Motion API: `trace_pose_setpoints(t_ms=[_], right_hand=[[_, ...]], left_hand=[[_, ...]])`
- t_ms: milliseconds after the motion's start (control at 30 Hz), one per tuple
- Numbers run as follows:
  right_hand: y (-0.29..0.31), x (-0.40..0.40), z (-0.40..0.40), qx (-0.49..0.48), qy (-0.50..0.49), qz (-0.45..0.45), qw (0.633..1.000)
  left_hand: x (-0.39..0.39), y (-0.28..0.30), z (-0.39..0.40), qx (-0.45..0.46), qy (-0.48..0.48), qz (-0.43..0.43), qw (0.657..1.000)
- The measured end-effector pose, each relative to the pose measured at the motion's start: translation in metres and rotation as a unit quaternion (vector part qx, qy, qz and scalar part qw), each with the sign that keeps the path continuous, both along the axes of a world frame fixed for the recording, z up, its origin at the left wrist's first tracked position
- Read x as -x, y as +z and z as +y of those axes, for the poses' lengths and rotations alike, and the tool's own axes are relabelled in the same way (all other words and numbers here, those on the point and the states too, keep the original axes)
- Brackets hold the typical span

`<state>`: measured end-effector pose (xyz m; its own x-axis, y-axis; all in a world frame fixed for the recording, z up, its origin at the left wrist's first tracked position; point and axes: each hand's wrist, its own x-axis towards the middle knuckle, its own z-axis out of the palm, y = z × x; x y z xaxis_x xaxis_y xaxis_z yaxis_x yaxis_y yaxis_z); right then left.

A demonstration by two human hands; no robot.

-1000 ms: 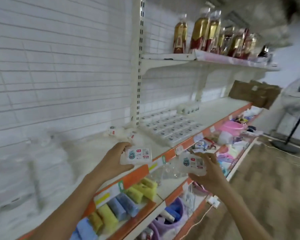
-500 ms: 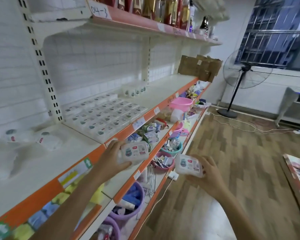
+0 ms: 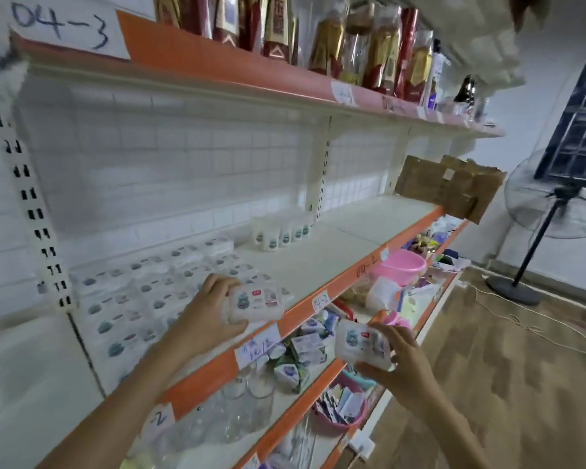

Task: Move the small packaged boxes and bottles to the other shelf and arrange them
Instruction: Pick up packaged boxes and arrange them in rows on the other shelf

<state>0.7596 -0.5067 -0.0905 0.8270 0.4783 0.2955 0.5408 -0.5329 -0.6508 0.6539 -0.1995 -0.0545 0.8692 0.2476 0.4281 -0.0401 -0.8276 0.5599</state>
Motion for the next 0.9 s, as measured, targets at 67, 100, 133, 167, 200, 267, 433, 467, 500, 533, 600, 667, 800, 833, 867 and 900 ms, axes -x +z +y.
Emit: trace_pose_setpoints(t_ms=[67,100,133,167,200,267,433,467,500,533,600,667,800,833,867,900], right_hand=[[0.008,-0.026,0.02,-0.007,0.019,0.0,1.0],[0.012,-0.038,0.032,-0.013,0.032,-0.002,0.999],[0.016,-0.051,0.044,-0.02,0.048,-0.018,0.999],[0.021,-0.063,0.057,-0.024,0.067,-0.035,0.997],[0.026,-0.074,0.071,-0.029,0.089,-0.044,0.995],[0.037,-0.1,0.101,-0.029,0.132,-0.032,0.99],[0.053,-0.167,0.18,-0.002,0.244,0.004,0.97],[0.053,-0.178,0.193,0.015,0.264,0.007,0.964],[0.051,-0.188,0.206,0.031,0.284,0.011,0.958],[0.048,-0.196,0.218,0.045,0.302,0.016,0.952],[0.041,-0.209,0.24,0.064,0.332,0.027,0.941],[0.035,-0.217,0.26,0.079,0.357,0.045,0.93],[0.024,-0.223,0.296,0.089,0.399,0.076,0.909],[0.021,-0.224,0.305,0.09,0.401,0.081,0.908],[0.019,-0.224,0.313,0.091,0.403,0.086,0.907],[0.019,-0.224,0.318,0.094,0.403,0.093,0.906]], left_hand=[[-0.01,0.005,0.013,-0.008,0.024,0.014,1.0],[-0.014,0.007,0.02,-0.007,0.039,0.018,0.999],[-0.018,0.01,0.027,-0.005,0.057,0.021,0.998],[-0.021,0.013,0.035,-0.005,0.076,0.023,0.997],[-0.024,0.016,0.043,-0.007,0.098,0.025,0.995],[-0.031,0.019,0.06,-0.008,0.138,0.04,0.99],[-0.05,0.015,0.094,0.03,0.228,0.11,0.967],[-0.054,0.012,0.098,0.038,0.25,0.122,0.96],[-0.057,0.01,0.1,0.046,0.27,0.133,0.952],[-0.062,0.007,0.101,0.052,0.289,0.144,0.945],[-0.072,0.004,0.102,0.059,0.318,0.158,0.933],[-0.083,0.003,0.101,0.063,0.341,0.173,0.922],[-0.094,0.004,0.098,0.068,0.379,0.207,0.899],[-0.095,0.004,0.098,0.074,0.387,0.211,0.895],[-0.097,0.003,0.099,0.079,0.394,0.214,0.891],[-0.098,0.003,0.099,0.083,0.4,0.214,0.887]])
